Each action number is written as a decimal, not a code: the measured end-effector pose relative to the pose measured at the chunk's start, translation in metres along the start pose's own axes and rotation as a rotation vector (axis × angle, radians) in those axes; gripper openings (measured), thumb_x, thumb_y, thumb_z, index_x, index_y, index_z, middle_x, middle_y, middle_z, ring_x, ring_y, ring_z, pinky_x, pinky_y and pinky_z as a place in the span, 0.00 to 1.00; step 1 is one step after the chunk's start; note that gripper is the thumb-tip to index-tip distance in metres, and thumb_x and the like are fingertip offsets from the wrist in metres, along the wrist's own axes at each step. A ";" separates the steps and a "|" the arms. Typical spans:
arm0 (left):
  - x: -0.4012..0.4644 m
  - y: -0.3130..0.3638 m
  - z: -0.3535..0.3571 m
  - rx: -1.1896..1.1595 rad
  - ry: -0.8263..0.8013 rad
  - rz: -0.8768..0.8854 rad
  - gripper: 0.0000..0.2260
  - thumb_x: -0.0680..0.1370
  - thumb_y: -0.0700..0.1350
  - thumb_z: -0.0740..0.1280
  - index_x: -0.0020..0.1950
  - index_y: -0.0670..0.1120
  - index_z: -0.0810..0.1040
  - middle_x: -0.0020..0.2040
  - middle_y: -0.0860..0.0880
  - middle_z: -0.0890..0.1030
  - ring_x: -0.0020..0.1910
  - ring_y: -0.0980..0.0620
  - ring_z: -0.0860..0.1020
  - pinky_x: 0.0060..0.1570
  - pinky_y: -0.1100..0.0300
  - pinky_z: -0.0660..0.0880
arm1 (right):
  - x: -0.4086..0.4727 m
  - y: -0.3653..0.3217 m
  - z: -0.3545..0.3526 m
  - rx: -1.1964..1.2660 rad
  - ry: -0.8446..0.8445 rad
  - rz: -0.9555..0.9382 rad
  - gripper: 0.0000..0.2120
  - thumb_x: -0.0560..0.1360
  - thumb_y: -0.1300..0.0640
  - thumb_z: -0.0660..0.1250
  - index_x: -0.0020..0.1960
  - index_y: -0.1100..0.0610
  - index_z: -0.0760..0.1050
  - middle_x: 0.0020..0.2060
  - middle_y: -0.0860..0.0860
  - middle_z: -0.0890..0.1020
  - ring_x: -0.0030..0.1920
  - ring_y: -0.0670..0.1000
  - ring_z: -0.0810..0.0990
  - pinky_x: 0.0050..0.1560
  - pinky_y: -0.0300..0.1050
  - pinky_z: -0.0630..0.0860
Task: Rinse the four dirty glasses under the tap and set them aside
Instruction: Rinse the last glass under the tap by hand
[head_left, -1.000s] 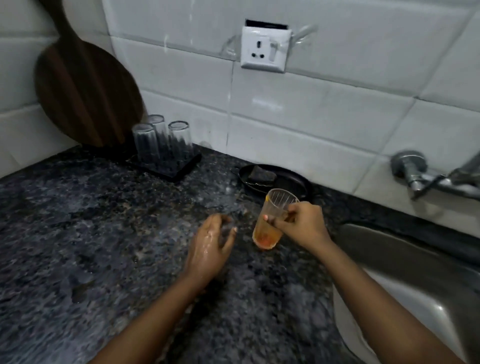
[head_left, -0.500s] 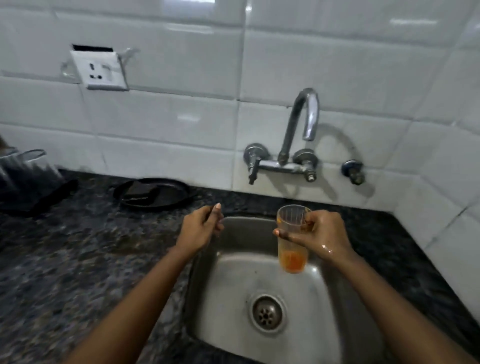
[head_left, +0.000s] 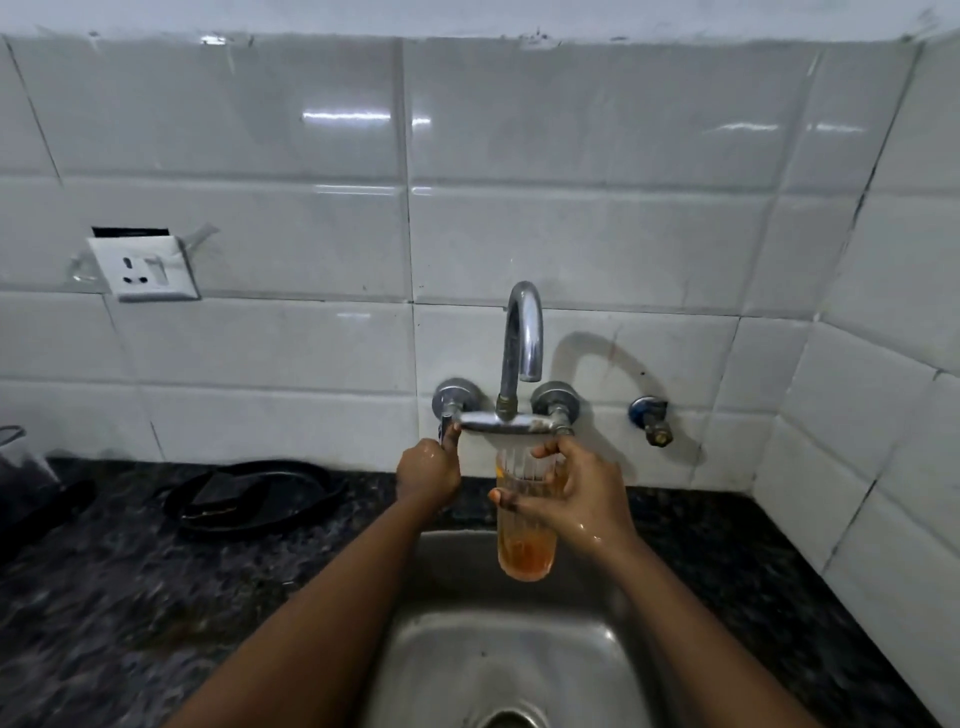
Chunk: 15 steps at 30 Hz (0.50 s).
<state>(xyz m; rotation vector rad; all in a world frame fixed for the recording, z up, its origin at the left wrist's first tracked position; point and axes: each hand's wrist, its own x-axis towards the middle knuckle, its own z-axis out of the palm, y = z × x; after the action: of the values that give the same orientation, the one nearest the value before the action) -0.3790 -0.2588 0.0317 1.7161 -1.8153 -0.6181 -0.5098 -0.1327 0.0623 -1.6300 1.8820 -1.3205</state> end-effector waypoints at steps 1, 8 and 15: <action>0.001 -0.001 0.002 -0.114 -0.016 -0.054 0.30 0.81 0.58 0.47 0.52 0.34 0.76 0.49 0.36 0.81 0.49 0.38 0.79 0.47 0.49 0.75 | 0.001 0.000 0.001 -0.007 0.001 -0.007 0.27 0.56 0.45 0.79 0.51 0.49 0.73 0.46 0.51 0.83 0.43 0.48 0.83 0.44 0.49 0.82; -0.004 -0.001 -0.005 -1.021 -0.364 -0.434 0.32 0.79 0.62 0.44 0.45 0.36 0.74 0.41 0.38 0.80 0.39 0.42 0.78 0.42 0.51 0.76 | -0.002 0.000 0.010 -0.010 0.008 -0.051 0.32 0.60 0.49 0.79 0.60 0.58 0.76 0.53 0.54 0.82 0.52 0.51 0.81 0.51 0.47 0.81; -0.026 -0.038 0.006 -0.788 -0.404 -0.332 0.26 0.81 0.56 0.49 0.52 0.37 0.78 0.45 0.40 0.81 0.39 0.46 0.77 0.38 0.57 0.71 | -0.008 -0.003 0.015 0.006 -0.013 -0.049 0.31 0.61 0.49 0.78 0.61 0.59 0.76 0.55 0.53 0.82 0.54 0.48 0.80 0.52 0.46 0.80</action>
<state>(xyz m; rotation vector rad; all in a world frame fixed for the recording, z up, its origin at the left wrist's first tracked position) -0.3542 -0.2357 -0.0006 1.3821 -1.2269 -1.6566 -0.4943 -0.1319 0.0548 -1.6877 1.8404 -1.3306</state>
